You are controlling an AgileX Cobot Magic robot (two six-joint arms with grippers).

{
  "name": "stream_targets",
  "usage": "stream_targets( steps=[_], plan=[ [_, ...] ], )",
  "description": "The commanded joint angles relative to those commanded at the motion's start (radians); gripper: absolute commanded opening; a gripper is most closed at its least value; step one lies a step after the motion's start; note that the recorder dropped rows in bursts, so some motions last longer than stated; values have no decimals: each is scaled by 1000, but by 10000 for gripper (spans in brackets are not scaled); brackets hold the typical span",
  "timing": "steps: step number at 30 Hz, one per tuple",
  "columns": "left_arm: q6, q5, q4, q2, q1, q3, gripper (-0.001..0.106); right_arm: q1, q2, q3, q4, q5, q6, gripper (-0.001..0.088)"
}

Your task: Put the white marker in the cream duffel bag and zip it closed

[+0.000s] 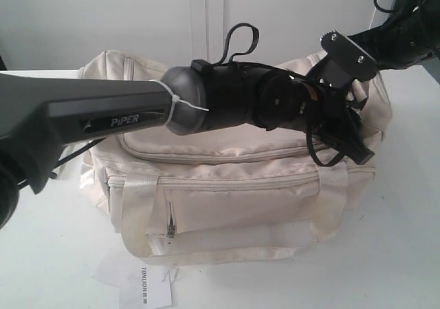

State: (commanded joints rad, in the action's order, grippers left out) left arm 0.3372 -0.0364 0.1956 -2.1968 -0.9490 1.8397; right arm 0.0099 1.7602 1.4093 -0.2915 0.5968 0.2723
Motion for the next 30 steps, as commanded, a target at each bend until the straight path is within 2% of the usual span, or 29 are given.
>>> stream_targets(
  steps=[5,6,30],
  plan=[
    [59,8,-5,0,0,0,21,0,0,0,0,0,0,0],
    [68,1,-8,0,0,0,0,0,0,0,0,0,0,0],
    [70,-140,-20,95,0,0,0,0,0,0,0,0,0,0]
  ],
)
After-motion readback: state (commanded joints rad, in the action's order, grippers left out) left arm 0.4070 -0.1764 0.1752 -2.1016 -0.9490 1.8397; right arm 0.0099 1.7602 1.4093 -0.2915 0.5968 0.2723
